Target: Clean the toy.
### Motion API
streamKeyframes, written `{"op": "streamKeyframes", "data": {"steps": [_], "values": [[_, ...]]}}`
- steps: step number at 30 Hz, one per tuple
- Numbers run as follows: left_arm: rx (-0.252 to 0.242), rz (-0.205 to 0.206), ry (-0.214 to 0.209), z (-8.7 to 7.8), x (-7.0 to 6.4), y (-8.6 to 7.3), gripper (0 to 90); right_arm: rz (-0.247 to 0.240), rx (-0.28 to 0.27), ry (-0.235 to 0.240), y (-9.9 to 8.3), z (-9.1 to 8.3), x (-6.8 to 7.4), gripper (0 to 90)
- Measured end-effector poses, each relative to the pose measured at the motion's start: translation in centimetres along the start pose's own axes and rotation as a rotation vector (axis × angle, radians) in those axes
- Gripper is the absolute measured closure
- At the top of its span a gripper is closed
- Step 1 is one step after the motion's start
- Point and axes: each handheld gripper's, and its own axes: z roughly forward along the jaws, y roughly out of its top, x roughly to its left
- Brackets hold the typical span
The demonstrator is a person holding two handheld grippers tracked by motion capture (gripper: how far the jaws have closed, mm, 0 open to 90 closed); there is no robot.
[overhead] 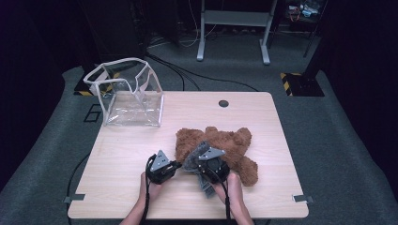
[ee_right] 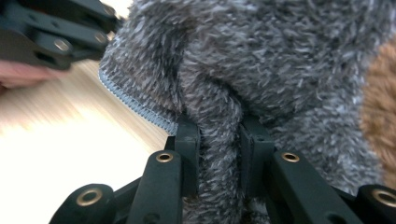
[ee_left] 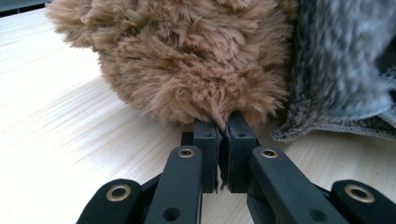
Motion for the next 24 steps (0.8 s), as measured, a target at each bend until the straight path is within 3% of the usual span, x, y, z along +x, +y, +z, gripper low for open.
{"op": "streamKeyframes", "data": {"steps": [5,9,13,16,18,20,22,24], "values": [[0.008,0.005,-0.005,0.0,0.0,0.0,86.0,-0.013,0.052,-0.043,-1.3,-0.2,-0.5,72.9],[0.015,0.012,-0.008,-0.1,0.1,0.1,86.0,0.012,0.069,-0.044,-3.0,-1.3,-1.4,73.0],[0.013,0.004,-0.009,0.0,0.1,0.1,85.9,0.076,-0.015,-0.030,-3.2,-4.0,-2.2,72.9],[0.015,0.011,-0.006,-0.1,0.1,0.1,85.9,0.072,-0.125,-0.043,-1.8,-5.7,-3.0,72.8],[0.013,0.010,-0.003,0.0,0.1,0.1,85.9,0.058,-0.141,-0.055,-0.9,-5.5,-3.0,72.7],[0.011,0.010,-0.001,0.0,0.1,0.0,85.9,0.053,-0.088,-0.082,-0.1,-4.1,-2.8,72.7],[0.010,0.009,-0.003,0.0,0.0,0.0,85.9,0.032,-0.035,-0.120,-0.3,-2.6,-2.7,72.8],[0.012,0.011,-0.006,0.0,0.0,0.0,85.9,0.045,-0.033,-0.112,-1.1,-2.3,-3.0,72.9]]}}
